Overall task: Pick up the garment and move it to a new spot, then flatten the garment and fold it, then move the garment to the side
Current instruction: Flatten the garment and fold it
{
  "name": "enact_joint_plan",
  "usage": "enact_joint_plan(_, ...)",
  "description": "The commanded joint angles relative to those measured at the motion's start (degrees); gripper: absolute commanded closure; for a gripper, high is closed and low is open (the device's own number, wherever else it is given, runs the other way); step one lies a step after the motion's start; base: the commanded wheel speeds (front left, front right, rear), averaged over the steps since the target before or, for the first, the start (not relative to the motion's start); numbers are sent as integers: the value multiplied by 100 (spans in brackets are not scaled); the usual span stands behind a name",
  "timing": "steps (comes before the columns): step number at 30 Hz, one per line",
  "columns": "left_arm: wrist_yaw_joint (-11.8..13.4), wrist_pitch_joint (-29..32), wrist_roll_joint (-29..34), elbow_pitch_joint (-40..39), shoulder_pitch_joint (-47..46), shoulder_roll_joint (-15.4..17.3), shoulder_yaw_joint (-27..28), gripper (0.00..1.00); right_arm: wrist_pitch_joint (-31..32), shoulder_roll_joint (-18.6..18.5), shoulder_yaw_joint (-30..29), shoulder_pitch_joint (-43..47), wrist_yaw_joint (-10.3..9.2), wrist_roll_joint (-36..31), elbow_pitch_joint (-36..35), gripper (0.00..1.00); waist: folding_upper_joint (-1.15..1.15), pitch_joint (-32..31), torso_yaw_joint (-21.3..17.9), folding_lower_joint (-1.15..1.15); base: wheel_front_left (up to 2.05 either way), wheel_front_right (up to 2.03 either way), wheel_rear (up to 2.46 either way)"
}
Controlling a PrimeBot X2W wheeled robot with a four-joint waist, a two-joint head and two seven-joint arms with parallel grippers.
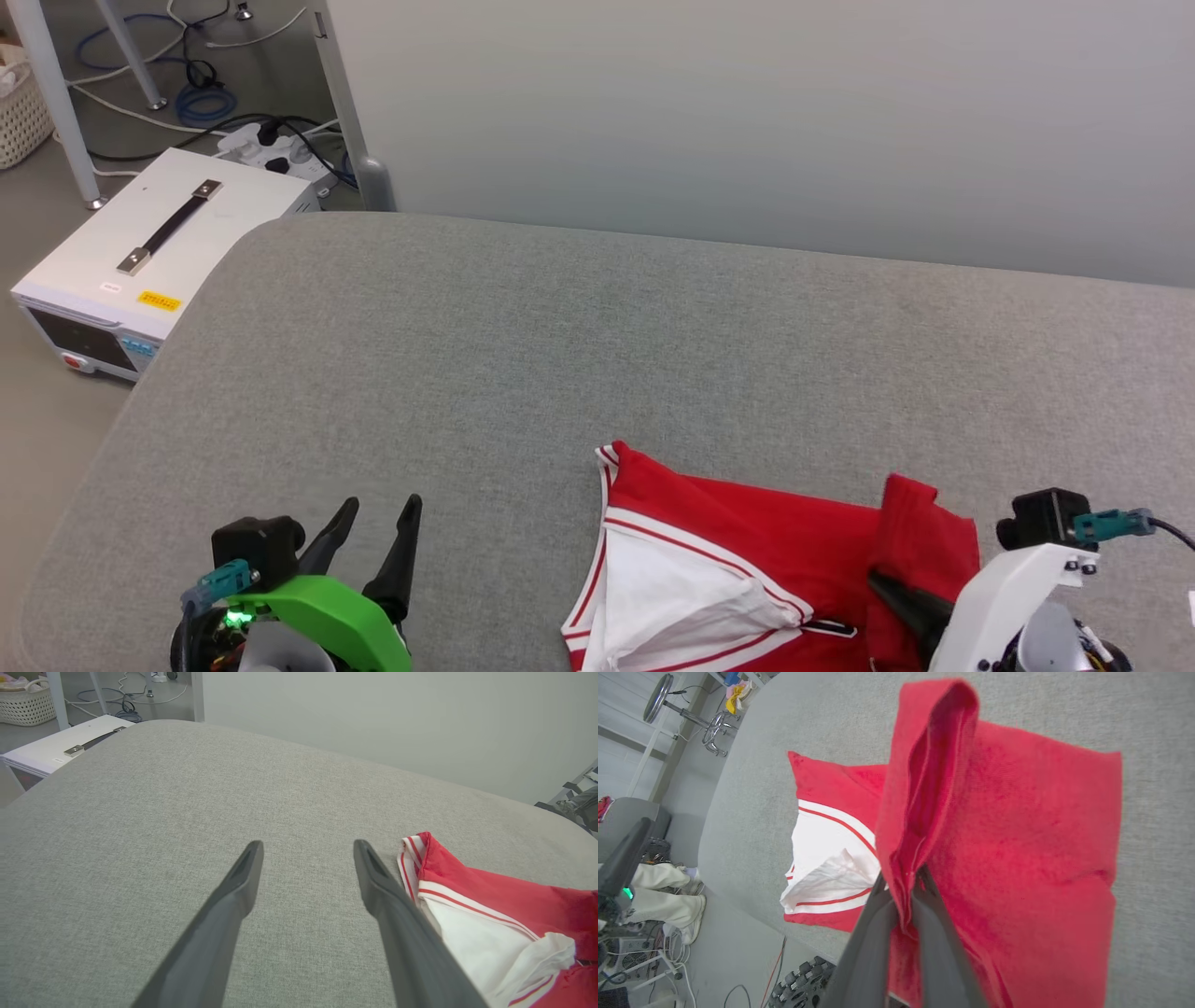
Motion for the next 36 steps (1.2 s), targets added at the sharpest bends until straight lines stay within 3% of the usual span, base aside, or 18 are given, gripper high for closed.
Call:
enact_joint_plan(1, -28, -34, 74, 22, 102, -15, 40, 0, -19, 23, 119, -76, -3, 156, 4, 100, 0, -16, 31, 0, 0, 0, 0)
enact_joint_plan(7, -38, -34, 65, 42, 117, 21, 75, 0, -638, 33, 983, -238, -3, 1072, 518, 100, 0, -48, 112, 0, 0, 0, 0)
enact_joint_plan(13, -54, -24, 67, 55, 84, 12, 63, 0, -1318, 34, 1735, -710, -3, 1514, 1341, 100, 0, -33, 228, 0, 0, 0, 0)
enact_joint_plan(23, -87, -13, 75, 119, 21, -53, 31, 0, -2308, 34, 2470, -1581, -3, 2189, 2824, 100, 0, 62, 430, 0, 0, 0, 0)
enact_joint_plan(24, -89, -13, 75, 125, 22, -54, 30, 0, -2385, 34, 2556, -1648, -3, 2254, 2937, 81, 0, 68, 441, 0, 0, 0, 0)
enact_joint_plan(25, -93, -13, 74, 132, 22, -53, 28, 0, -2473, 34, 2669, -1721, -3, 2345, 3064, 0, 0, 73, 453, 0, 0, 0, 0)
enact_joint_plan(33, -88, -14, 74, 139, 12, -29, 46, 0, -2853, 34, 3620, -2157, -3, 3432, 3205, 0, 0, 75, 413, 0, 0, 0, 0)
enact_joint_plan(36, -79, -16, 86, 117, 14, -35, 46, 0, -2987, 34, 3744, -2353, -3, 3529, 3272, 0, 0, 50, 342, 0, 0, 0, 0)
